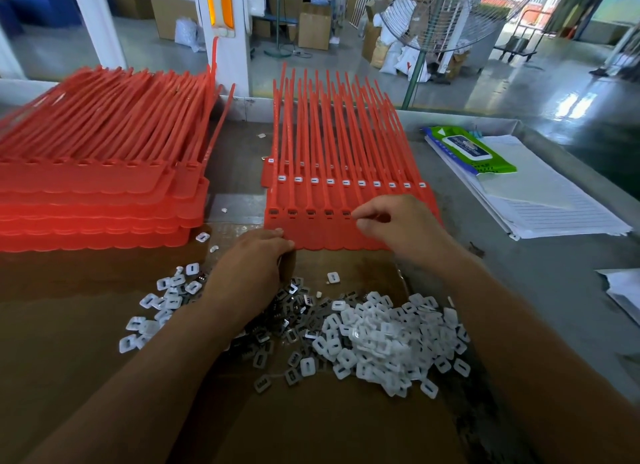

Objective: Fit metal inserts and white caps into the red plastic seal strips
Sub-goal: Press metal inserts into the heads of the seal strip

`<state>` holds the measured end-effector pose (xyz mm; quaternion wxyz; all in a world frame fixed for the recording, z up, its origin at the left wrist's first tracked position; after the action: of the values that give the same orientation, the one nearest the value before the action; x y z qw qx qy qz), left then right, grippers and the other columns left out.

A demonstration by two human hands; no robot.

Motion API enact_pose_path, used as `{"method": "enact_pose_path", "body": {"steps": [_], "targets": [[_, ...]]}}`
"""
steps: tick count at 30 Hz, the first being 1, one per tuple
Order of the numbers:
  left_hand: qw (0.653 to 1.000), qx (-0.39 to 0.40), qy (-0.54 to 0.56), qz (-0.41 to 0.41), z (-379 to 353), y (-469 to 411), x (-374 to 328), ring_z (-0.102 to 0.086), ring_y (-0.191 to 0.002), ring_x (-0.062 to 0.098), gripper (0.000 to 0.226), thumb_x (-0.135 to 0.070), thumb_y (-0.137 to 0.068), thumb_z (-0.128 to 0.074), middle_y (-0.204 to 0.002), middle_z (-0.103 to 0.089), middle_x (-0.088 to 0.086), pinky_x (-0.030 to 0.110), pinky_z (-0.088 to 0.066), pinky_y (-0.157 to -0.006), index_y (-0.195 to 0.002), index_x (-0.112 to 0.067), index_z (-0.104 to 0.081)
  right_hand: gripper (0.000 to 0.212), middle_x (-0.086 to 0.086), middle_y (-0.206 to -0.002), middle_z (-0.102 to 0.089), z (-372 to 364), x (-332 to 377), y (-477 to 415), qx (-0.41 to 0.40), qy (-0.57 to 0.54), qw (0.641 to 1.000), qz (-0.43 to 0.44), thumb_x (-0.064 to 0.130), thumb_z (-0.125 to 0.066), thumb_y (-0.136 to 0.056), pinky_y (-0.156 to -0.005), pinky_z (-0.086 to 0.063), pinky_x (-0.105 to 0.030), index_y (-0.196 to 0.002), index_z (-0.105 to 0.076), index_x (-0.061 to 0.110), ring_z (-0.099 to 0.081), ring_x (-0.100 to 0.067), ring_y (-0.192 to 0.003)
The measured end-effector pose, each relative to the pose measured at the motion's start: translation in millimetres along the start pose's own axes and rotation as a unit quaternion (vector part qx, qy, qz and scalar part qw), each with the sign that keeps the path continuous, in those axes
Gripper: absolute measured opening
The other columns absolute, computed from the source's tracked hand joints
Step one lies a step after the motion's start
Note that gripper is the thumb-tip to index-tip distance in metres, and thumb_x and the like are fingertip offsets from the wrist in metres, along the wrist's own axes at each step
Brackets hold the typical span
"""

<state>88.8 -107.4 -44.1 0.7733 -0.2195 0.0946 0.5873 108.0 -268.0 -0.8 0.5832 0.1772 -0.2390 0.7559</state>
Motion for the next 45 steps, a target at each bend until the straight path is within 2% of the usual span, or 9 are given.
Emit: {"method": "enact_pose_path", "body": {"steps": [5,7,12,17,23,28,33,40,45], "targets": [[1.000,0.006,-0.005,-0.006,1,1,-3,-0.038,-0.126,0.016,0.041,-0.004,-0.086,-0.046,-0.138,-0.045,0.001,0.028,-0.029,-0.102,-0.124,-0.018,-0.054,0.014,0.024,-0.075,-0.054,-51,49,21,0.145,-0.006,0.988,0.060,0.018,-0.062,-0.085,-0.061,-0.042,-0.001,-0.097,-0.068,0.018,-0.052,0.012,-0.065],[1.000,0.005,-0.003,-0.006,2,0,-3,-0.038,-0.127,0.016,0.039,-0.006,-0.087,-0.046,-0.138,-0.045,0.001,0.028,-0.029,-0.102,-0.123,-0.017,-0.054,0.013,0.021,-0.076,-0.055,-62,56,25,0.170,0.004,0.983,0.069,0.019,-0.066,-0.082,-0.063,-0.044,-0.006,-0.095,-0.070,0.019,-0.055,0.005,-0.071],[1.000,0.009,0.000,-0.007,1,-1,-3,-0.037,-0.127,0.017,0.040,-0.005,-0.086,-0.047,-0.138,-0.045,0.004,0.027,-0.027,-0.102,-0.123,-0.016,-0.055,0.020,0.014,-0.088,-0.059,-70,53,30,0.193,-0.006,0.979,0.057,0.022,-0.072,-0.077,-0.078,-0.049,-0.020,-0.097,-0.070,0.021,-0.059,-0.005,-0.087],[1.000,0.006,0.003,-0.009,2,-1,-4,-0.037,-0.127,0.017,0.040,-0.004,-0.085,-0.046,-0.137,-0.045,0.005,0.026,-0.026,-0.103,-0.123,-0.014,-0.055,0.014,0.020,-0.077,-0.053,-75,55,32,0.202,-0.012,0.977,0.061,0.021,-0.073,-0.076,-0.069,-0.042,-0.009,-0.090,-0.070,0.019,-0.052,0.005,-0.074],[1.000,0.007,0.003,-0.011,3,0,-5,-0.036,-0.128,0.017,0.039,-0.005,-0.087,-0.044,-0.137,-0.045,0.004,0.026,-0.025,-0.103,-0.123,-0.015,-0.055,0.008,0.015,-0.079,-0.056,-74,54,34,0.204,-0.043,0.977,0.053,0.018,-0.068,-0.080,-0.065,-0.043,-0.013,-0.079,-0.061,0.020,-0.052,0.002,-0.072],[1.000,0.009,-0.001,-0.011,2,0,-5,-0.036,-0.128,0.018,0.039,-0.006,-0.087,-0.045,-0.137,-0.045,0.005,0.027,-0.025,-0.104,-0.123,-0.015,-0.054,0.018,0.016,-0.069,-0.054,-61,53,33,0.177,-0.082,0.979,0.052,0.016,-0.067,-0.081,-0.057,-0.040,-0.005,-0.071,-0.055,0.024,-0.049,0.011,-0.062],[1.000,0.009,-0.001,-0.011,2,0,-4,-0.037,-0.127,0.019,0.039,-0.005,-0.087,-0.045,-0.137,-0.045,0.004,0.028,-0.026,-0.104,-0.123,-0.016,-0.055,0.017,0.013,-0.067,-0.056,-49,46,30,0.140,-0.112,0.983,0.042,0.011,-0.066,-0.082,-0.055,-0.041,-0.008,-0.076,-0.058,0.025,-0.051,0.010,-0.060],[1.000,0.002,0.002,-0.005,1,-1,-2,-0.038,-0.127,0.017,0.038,-0.005,-0.088,-0.044,-0.137,-0.046,0.002,0.027,-0.026,-0.104,-0.122,-0.017,-0.055,0.016,0.013,-0.081,-0.065,-17,19,21,0.058,-0.118,0.991,-0.016,0.013,-0.065,-0.082,-0.074,-0.048,-0.014,-0.077,-0.062,0.028,-0.060,0.003,-0.078],[1.000,-0.004,0.006,-0.001,1,-1,0,-0.040,-0.126,0.018,0.038,-0.004,-0.088,-0.044,-0.136,-0.047,0.002,0.027,-0.028,-0.103,-0.121,-0.018,-0.057,0.018,0.004,-0.077,-0.066,9,-25,8,-0.009,-0.143,0.986,-0.088,0.008,-0.064,-0.082,-0.060,-0.046,-0.017,-0.074,-0.060,0.024,-0.062,-0.007,-0.068]]}}
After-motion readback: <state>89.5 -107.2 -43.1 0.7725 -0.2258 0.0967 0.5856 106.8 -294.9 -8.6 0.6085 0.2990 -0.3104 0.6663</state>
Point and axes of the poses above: each hand's wrist, its own y-axis away from the middle knuckle, its own z-axis out of the back of the hand, x = y × z, the point moved 10 cm from there along -y, towards the middle knuckle
